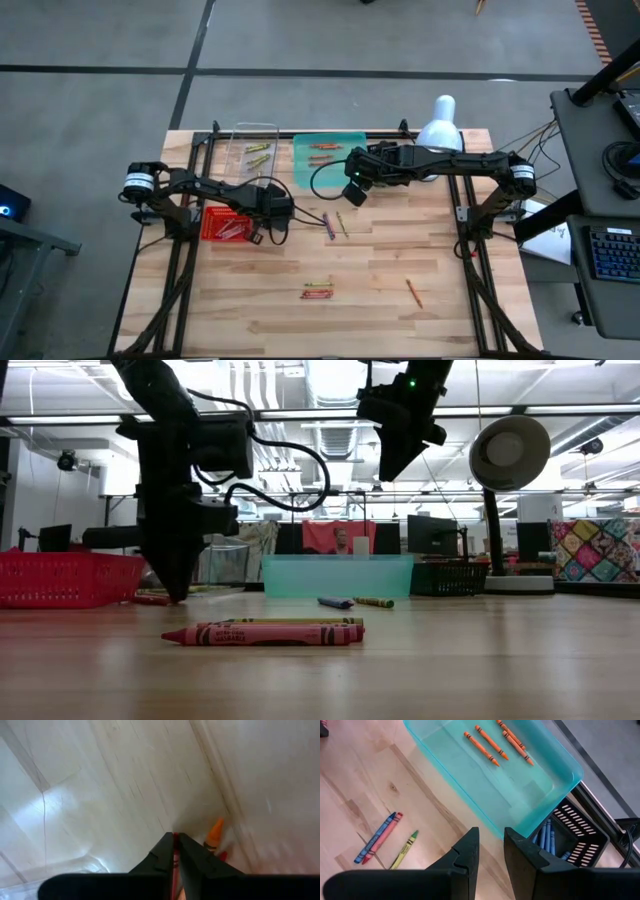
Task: Sort crayons
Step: Put the red crayon into the red bin
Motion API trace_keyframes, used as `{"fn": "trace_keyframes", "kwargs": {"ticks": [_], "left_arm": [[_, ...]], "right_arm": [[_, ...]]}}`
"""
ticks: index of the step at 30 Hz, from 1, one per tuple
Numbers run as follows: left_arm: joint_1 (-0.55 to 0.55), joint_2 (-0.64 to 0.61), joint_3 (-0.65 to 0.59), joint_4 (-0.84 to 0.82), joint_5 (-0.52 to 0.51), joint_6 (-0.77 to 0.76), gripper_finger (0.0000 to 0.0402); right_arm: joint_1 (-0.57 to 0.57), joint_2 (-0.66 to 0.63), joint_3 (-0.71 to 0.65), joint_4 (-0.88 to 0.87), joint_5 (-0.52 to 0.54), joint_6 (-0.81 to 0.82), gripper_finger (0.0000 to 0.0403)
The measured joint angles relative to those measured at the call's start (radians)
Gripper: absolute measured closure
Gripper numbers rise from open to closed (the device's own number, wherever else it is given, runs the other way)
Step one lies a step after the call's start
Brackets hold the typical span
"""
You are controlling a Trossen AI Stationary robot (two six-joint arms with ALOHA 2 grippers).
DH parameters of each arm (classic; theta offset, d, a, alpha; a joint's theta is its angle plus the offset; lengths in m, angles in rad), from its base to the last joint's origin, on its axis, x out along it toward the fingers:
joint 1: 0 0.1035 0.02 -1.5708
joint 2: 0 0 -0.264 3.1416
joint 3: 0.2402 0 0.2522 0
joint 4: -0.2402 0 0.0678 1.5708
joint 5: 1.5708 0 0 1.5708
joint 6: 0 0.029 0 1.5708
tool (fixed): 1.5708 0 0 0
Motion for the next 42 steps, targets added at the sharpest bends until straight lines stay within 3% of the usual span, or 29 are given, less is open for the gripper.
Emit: {"fn": "trace_keyframes", "kwargs": {"ticks": [15, 22, 25, 33, 42], "left_arm": [[-0.005, -0.006, 0.153, -0.133, 0.010, -0.039, 0.0402], [-0.010, -0.073, 0.198, -0.123, 0.196, -0.042, 0.0401], [-0.010, -0.122, 0.198, -0.101, 0.248, -0.044, 0.0401], [-0.010, -0.248, 0.187, -0.083, 0.255, -0.093, 0.0401], [-0.010, -0.354, 0.025, 0.064, 0.266, -0.159, 0.0401]], "right_arm": [[0.006, 0.000, 0.000, -0.001, 0.000, 0.001, 0.0323], [0.016, 0.000, 0.000, -0.001, -0.001, 0.001, 0.0323], [0.022, 0.000, 0.000, -0.001, -0.001, 0.000, 0.0323], [0.038, 0.000, -0.005, 0.000, 0.000, 0.000, 0.0323], [0.048, 0.000, -0.016, 0.000, 0.000, 0.001, 0.0323]]}}
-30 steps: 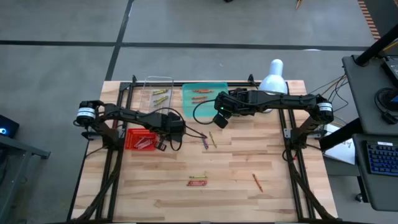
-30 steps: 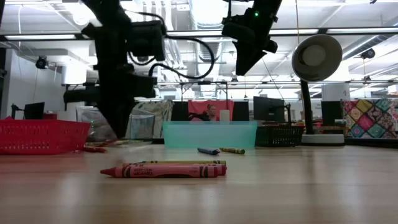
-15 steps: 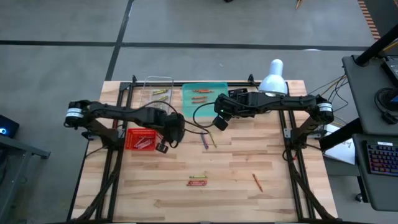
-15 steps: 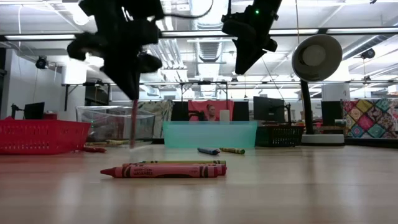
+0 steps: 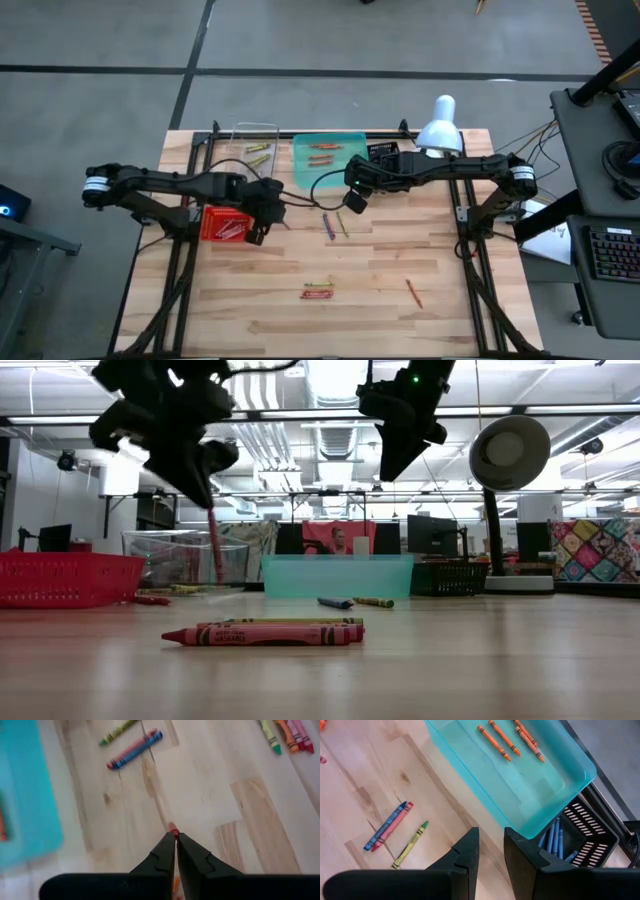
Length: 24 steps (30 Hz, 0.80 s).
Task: Sort crayons
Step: Put the red crayon into the red bin
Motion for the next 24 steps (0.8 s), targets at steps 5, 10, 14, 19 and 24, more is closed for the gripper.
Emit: {"fn": "trace_keyframes", "kwargs": {"ticks": [5, 10, 14, 19, 24], "left_arm": [[0.000, -0.035, -0.100, 0.091, 0.007, -0.062, 0.0401], [0.000, -0.064, -0.160, 0.155, 0.013, -0.116, 0.0401], [0.000, -0.073, -0.182, 0.169, 0.010, -0.127, 0.0401], [0.001, -0.070, -0.179, 0.155, -0.059, -0.164, 0.0401], [0.000, -0.068, -0.176, 0.127, -0.065, -0.163, 0.0392]], "right_arm": [[0.002, 0.000, 0.000, 0.000, 0.000, 0.000, 0.0323], [0.002, 0.000, 0.000, 0.010, 0.000, 0.000, 0.0323], [0.001, 0.000, 0.000, 0.013, 0.000, 0.001, 0.0323], [0.002, 0.000, -0.001, 0.015, 0.000, 0.009, 0.0323], [0.002, 0.000, -0.001, 0.015, 0.000, 0.009, 0.0323]]}}
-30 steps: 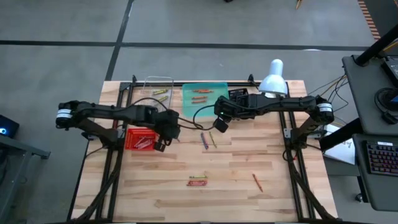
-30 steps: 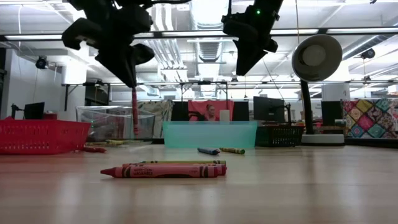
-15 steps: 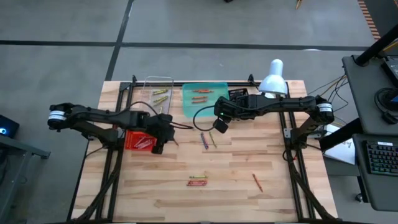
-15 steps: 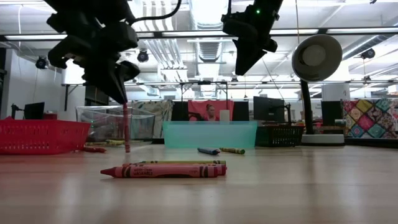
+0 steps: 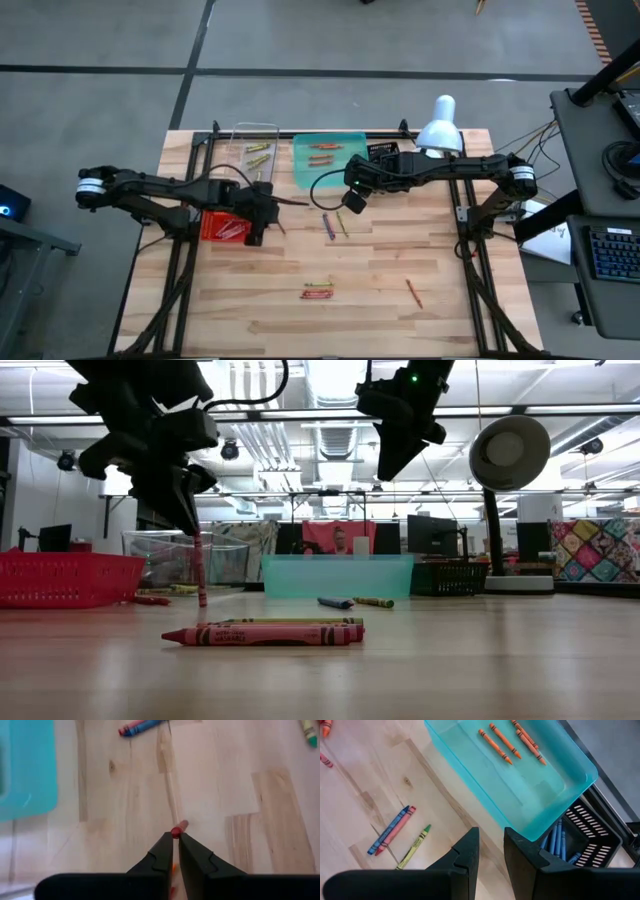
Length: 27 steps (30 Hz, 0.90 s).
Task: Sort crayons
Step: Put the red crayon into the red bin
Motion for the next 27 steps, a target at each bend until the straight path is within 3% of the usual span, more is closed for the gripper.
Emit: {"fn": "trace_keyframes", "kwargs": {"ticks": [6, 19, 27], "left_arm": [[0.000, 0.001, 0.000, -0.051, -0.066, 0.002, 0.0362], [0.000, 0.001, 0.000, -0.080, -0.070, -0.001, 0.0290], [-0.002, 0.037, 0.000, -0.048, -0.044, 0.032, 0.0278]], "right_arm": [[0.000, 0.000, 0.000, 0.000, 0.000, 0.000, 0.0323], [0.000, 0.000, 0.000, 0.000, 0.000, 0.000, 0.0323], [0.000, 0.000, 0.000, 0.002, 0.000, -0.001, 0.0323]]}}
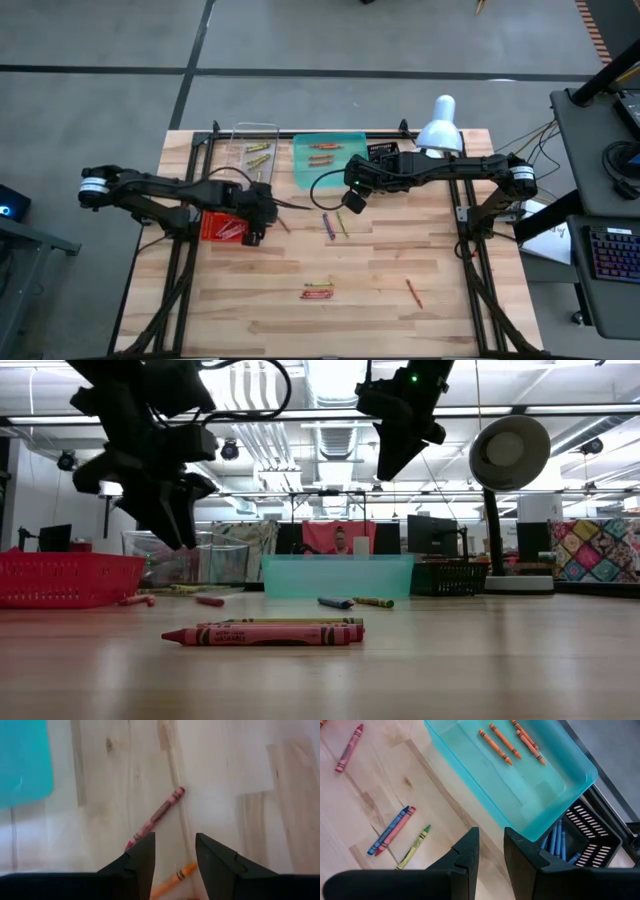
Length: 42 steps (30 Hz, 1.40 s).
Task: Sort crayons
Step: Put the red crayon into the red bin
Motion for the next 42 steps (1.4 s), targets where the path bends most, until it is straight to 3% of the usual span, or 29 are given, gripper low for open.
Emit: {"fn": "trace_keyframes", "kwargs": {"ticks": [6, 16, 25, 34, 42], "left_arm": [[0.001, 0.104, 0.003, 0.110, 0.000, 0.117, 0.0274], [0.018, 0.284, 0.058, 0.167, -0.057, 0.278, 0.0223], [0.069, 0.396, 0.104, 0.200, -0.052, 0.312, 0.0226], [0.106, 0.429, 0.108, 0.202, -0.006, 0.318, 0.0261], [0.106, 0.432, 0.106, 0.203, 0.011, 0.327, 0.0360]], "right_arm": [[0.000, 0.000, 0.000, 0.003, 0.000, 0.000, 0.0323], [0.000, 0.000, 0.000, 0.002, 0.000, 0.000, 0.0323], [0.000, 0.000, 0.000, 0.001, 0.000, 0.000, 0.0323], [0.000, 0.000, 0.000, -0.002, 0.000, -0.001, 0.0323], [0.000, 0.000, 0.000, -0.002, 0.000, -0.001, 0.0323]]}}
